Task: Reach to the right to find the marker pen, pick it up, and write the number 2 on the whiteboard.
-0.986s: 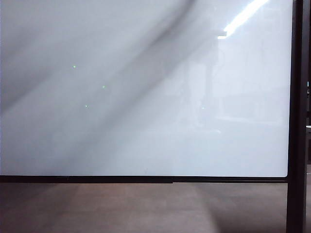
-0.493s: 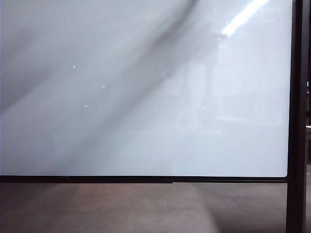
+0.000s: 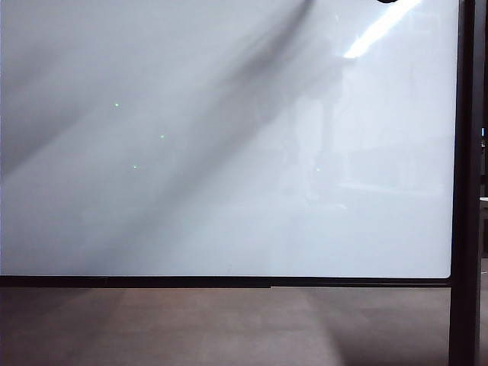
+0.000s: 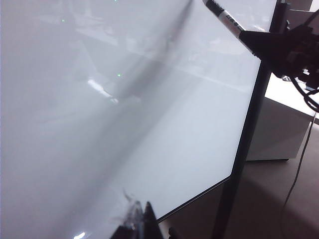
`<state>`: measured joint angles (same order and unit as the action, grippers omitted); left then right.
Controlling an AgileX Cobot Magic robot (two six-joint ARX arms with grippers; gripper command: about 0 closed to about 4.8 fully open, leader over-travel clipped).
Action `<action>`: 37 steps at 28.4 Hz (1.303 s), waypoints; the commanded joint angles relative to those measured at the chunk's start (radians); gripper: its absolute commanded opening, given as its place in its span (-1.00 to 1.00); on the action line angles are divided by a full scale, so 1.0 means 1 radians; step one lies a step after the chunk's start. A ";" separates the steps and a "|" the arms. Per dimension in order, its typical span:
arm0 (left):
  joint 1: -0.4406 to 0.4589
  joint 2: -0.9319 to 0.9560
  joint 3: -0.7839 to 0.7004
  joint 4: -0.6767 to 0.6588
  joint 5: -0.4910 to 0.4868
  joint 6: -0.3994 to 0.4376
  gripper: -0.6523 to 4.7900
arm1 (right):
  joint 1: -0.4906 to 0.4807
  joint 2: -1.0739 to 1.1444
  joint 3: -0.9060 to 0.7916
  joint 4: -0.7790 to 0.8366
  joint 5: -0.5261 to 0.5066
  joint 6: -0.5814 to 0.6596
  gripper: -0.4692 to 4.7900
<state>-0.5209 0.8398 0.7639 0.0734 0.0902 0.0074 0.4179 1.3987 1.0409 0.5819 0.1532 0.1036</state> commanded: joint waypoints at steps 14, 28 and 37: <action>-0.002 -0.002 0.008 0.010 0.000 0.004 -0.78 | 0.001 -0.091 0.005 -0.066 0.002 0.002 -0.67; -0.002 -0.002 0.008 0.010 0.001 0.004 -0.78 | 0.000 -0.114 0.005 -0.155 -0.137 0.001 -0.67; -0.002 -0.002 0.008 0.010 0.001 0.004 -0.78 | 0.000 -0.042 0.005 -0.033 -0.138 0.001 -0.65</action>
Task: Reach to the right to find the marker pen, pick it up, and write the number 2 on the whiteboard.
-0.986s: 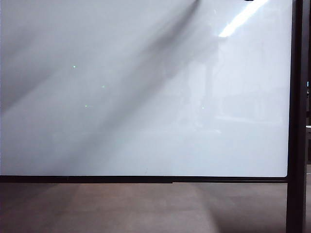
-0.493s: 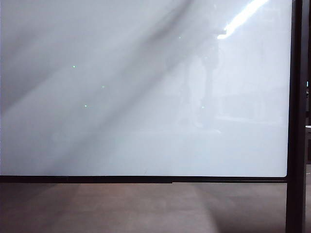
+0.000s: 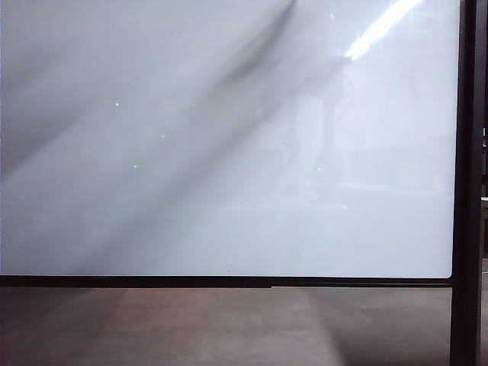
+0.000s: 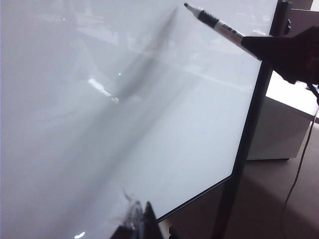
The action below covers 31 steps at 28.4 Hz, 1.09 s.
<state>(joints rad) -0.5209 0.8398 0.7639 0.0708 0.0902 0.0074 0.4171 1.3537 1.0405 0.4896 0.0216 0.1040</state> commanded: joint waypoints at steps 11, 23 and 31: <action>-0.002 -0.002 0.008 0.013 0.000 0.004 -0.78 | 0.001 0.026 0.005 0.075 -0.039 0.000 -0.65; -0.002 -0.002 0.008 0.013 0.000 0.004 -0.78 | 0.001 0.044 0.005 0.118 0.009 0.000 -0.65; -0.002 -0.002 0.008 0.013 0.000 0.004 -0.78 | 0.001 0.044 0.005 0.117 0.020 0.001 -0.65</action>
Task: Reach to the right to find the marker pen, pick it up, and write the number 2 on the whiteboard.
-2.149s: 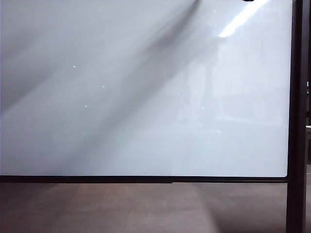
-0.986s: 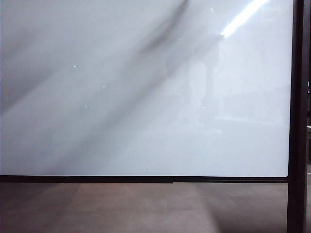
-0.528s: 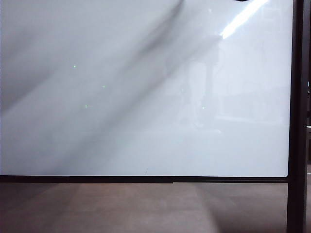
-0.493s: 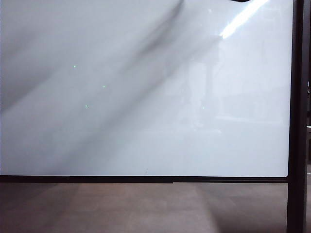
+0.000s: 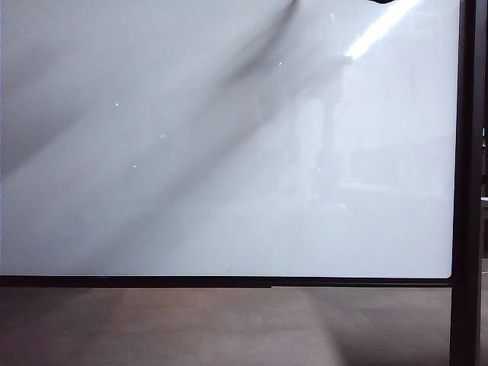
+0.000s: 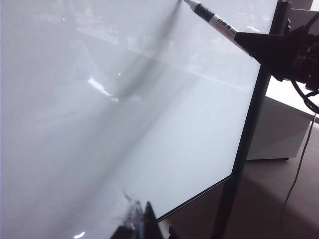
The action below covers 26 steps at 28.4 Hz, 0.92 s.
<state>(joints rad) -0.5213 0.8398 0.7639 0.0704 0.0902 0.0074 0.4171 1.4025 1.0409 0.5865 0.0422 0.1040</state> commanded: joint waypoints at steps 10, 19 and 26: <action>-0.001 -0.002 0.008 0.013 0.000 0.004 -0.78 | 0.001 -0.005 0.005 0.020 -0.018 0.000 -0.65; -0.001 -0.002 0.008 0.013 0.000 0.004 -0.78 | 0.001 -0.005 0.005 0.019 0.027 0.000 -0.65; -0.001 -0.002 0.008 0.013 0.000 0.004 -0.78 | 0.001 -0.005 0.005 0.016 0.061 0.000 -0.65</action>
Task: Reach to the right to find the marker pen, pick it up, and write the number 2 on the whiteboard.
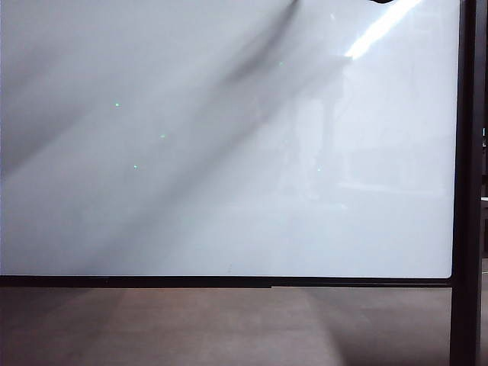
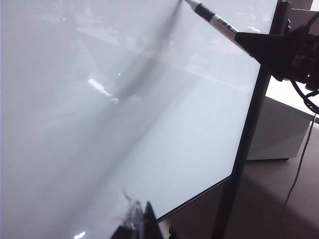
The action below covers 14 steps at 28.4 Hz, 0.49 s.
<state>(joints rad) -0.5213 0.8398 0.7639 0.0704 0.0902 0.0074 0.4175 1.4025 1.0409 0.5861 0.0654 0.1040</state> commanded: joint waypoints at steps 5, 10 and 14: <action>-0.001 -0.002 0.008 0.013 0.000 0.004 -0.78 | 0.000 -0.005 0.005 0.016 0.050 0.000 -0.65; -0.001 -0.002 0.008 0.013 0.000 0.004 -0.78 | 0.000 -0.005 0.005 0.016 0.094 0.000 -0.65; -0.001 -0.002 0.008 0.013 0.000 0.004 -0.78 | 0.000 -0.005 0.005 0.011 0.103 0.001 -0.66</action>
<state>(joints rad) -0.5213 0.8398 0.7639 0.0704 0.0902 0.0074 0.4183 1.4014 1.0409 0.5865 0.1318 0.1036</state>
